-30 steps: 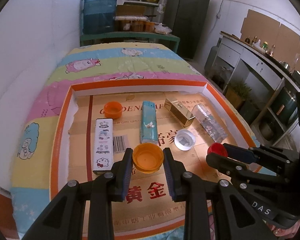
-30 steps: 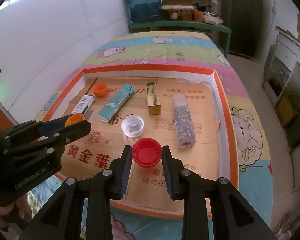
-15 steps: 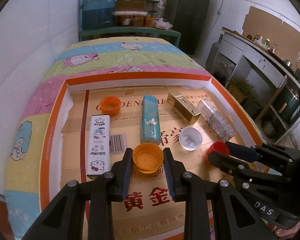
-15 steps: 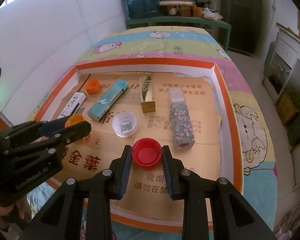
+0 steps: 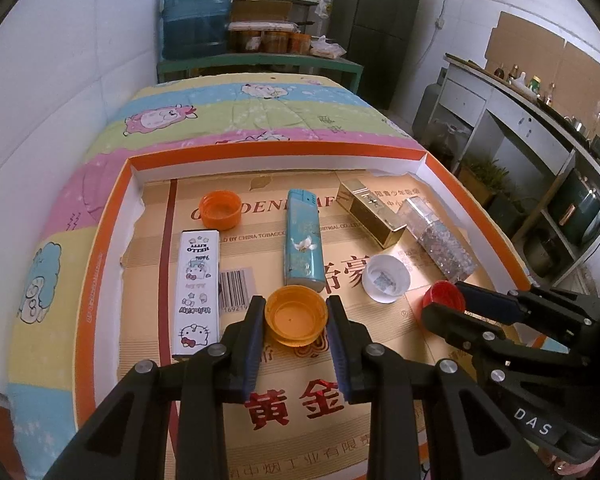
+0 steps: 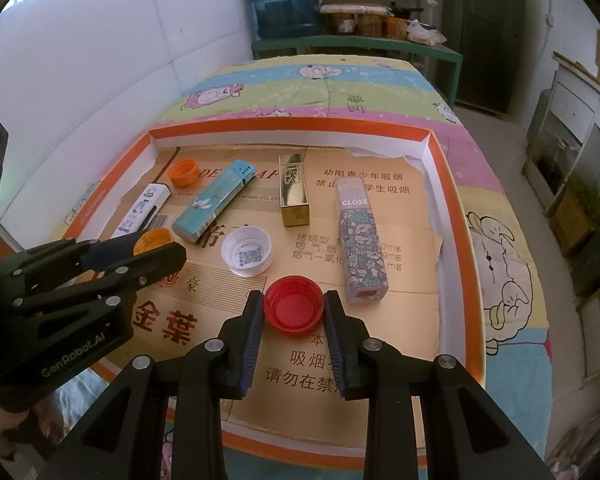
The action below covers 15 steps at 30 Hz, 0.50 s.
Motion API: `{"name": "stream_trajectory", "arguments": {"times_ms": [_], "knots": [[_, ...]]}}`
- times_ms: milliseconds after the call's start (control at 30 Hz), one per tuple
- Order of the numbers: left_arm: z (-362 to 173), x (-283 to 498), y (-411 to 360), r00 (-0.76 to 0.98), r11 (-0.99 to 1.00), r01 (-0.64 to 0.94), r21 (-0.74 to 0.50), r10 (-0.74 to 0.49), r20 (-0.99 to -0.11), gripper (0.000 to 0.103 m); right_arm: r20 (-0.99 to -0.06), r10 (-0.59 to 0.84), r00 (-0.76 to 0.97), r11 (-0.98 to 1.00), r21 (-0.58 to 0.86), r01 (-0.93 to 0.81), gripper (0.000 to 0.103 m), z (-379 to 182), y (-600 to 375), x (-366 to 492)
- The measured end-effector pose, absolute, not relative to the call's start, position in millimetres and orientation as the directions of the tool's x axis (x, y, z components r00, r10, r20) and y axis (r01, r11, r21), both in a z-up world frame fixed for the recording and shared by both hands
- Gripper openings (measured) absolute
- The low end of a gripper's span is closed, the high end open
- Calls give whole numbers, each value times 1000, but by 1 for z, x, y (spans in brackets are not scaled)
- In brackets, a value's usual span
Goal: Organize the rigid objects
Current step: 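Open both tools to release the orange and red caps into the tray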
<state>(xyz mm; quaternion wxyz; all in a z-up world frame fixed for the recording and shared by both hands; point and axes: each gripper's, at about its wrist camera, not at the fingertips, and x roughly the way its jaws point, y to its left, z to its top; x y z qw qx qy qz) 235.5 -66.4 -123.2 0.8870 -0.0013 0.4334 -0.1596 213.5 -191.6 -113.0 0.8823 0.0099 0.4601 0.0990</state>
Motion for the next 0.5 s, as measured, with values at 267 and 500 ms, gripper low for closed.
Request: {"name": "stream_trajectory", "arguments": {"times_ms": [267,500], "knots": [[-122,238,-64,569,947,280,-156,-295,-768,31,-811,184,555,980,108,-166,33,-113,-192,214],[-121,236,-65,573,947,284,-149,-292,-766,40,-813,177,554,982,105,-158,39,-113,-193,212]]}}
